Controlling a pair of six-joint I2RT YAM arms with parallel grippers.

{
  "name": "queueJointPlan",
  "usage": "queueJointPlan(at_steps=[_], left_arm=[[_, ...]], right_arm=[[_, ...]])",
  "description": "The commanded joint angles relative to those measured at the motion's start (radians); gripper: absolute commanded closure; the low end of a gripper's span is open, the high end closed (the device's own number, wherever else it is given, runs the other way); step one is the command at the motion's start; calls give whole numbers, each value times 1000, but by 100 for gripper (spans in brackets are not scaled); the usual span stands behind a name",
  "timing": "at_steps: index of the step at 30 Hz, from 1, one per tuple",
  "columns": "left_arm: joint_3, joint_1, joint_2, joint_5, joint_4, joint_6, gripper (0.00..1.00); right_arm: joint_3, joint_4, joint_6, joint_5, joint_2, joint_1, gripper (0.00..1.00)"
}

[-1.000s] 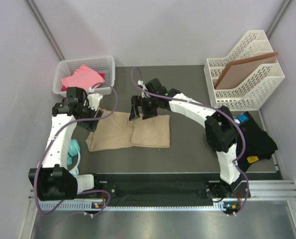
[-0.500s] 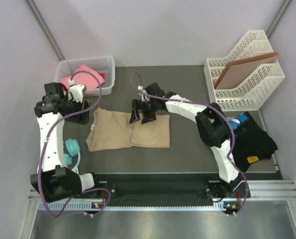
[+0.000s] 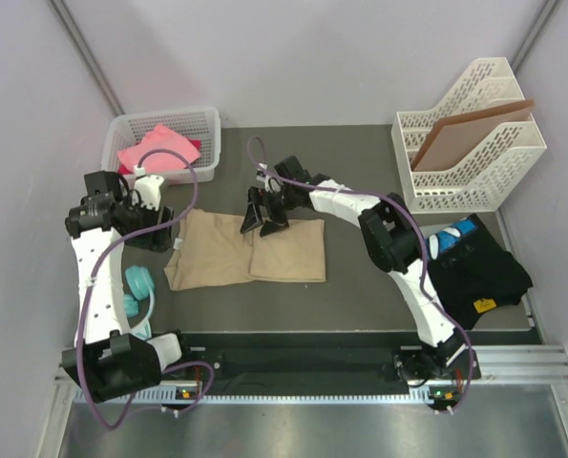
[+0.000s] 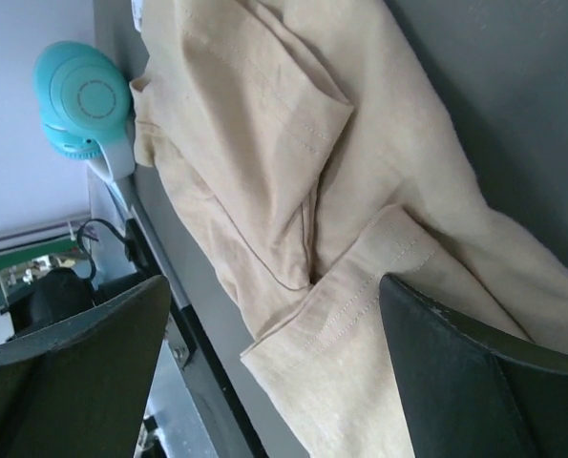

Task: Fold and stack the t-shirts
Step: Grab one side of the 2/3 rectangular tshirt with right arm

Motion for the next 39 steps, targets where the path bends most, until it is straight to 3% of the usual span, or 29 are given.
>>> queueJointPlan(at_steps=[1,4,10,15,19,28,39], left_arm=[[-17,9,-26,31,-18,19,30],[-14,9,-30,40,-18,19,30],[-12,11,-52,48,-16,15,29],[-27,11,-78,68,-19,4,29],[-6,9,-102,74,-47,7,29],[30,11,-133,82,-101,7,29],[32,11,-138,67,-107,1,28]], right_arm=[[4,-26,-88,-18,-144,-6,8],[-78,-70,-134,47,-296,-32,6],[-420,-37,-141,168,-615,-133,2],[-705,44,-95,179,-735,-262,10],[-822,77,-93,171,-726,-308,12],[-884,172,-76,113,-633,-330,18],[-973,465,82,-22,-473,-325,26]])
